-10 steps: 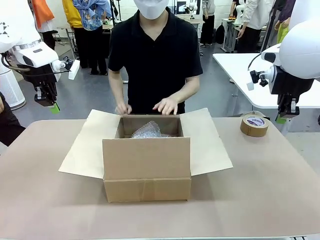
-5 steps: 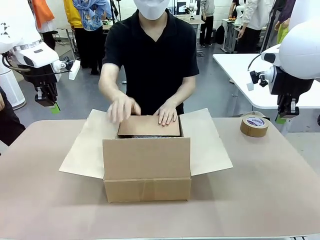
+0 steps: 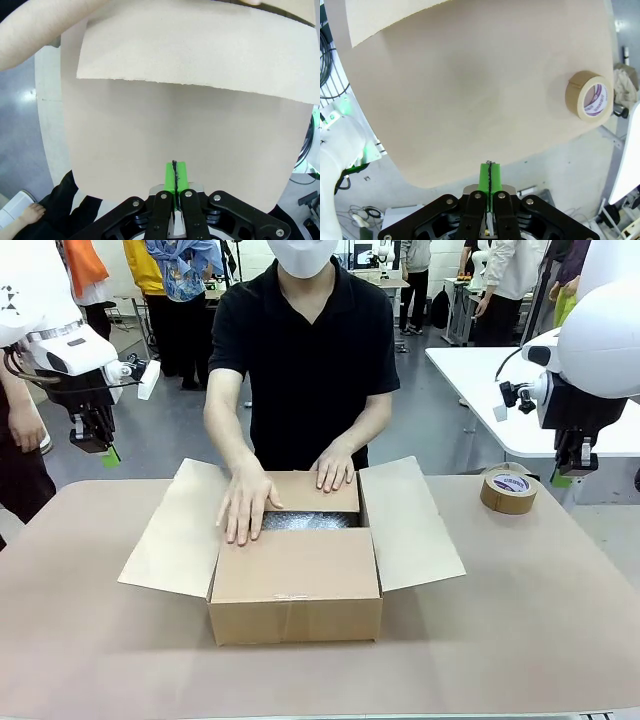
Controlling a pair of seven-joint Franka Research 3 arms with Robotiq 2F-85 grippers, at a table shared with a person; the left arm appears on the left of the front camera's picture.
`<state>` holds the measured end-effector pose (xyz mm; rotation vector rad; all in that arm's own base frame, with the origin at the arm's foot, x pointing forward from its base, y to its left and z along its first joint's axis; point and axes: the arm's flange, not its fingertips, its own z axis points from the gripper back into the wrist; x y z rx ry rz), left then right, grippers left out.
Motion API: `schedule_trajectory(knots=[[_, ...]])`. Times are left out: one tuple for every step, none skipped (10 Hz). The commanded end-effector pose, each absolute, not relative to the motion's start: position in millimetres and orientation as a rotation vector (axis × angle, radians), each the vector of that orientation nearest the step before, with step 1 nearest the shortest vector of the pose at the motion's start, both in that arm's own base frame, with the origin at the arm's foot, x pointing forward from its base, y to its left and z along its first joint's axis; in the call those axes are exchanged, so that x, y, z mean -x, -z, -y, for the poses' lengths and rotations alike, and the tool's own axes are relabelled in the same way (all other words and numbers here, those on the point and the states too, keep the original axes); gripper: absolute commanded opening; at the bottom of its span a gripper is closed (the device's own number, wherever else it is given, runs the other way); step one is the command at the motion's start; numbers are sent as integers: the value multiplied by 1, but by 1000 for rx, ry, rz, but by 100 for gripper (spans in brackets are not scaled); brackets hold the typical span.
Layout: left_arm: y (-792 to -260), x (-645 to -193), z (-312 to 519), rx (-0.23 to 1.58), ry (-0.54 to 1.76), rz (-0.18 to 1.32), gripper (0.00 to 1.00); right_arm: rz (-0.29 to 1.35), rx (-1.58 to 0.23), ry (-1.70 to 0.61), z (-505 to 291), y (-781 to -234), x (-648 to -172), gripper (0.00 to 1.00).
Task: Wrap the clocks to prevent damage.
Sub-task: Push the right (or left) flap of the Package Box to close it.
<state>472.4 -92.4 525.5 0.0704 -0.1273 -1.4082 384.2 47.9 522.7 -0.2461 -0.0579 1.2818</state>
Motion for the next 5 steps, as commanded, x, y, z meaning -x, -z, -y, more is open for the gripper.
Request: schedule_trajectory(knots=[[-527,-473,92,-72,1387,131,1,58,246,-1282,-48,-523,-384,1],[-527,-473,92,-72,1387,131,1,126,194,-1428,-42,-517,-385,1],[-527,-473,92,-72,1387,131,1,283,13,-1537,-33,-511,-396,1],[-527,-473,92,-72,1387,131,1,419,-123,-1585,-20,-497,-403,1],[-527,-473,92,-72,1387,131,1,508,-206,-1576,-7,-475,-412,1]])
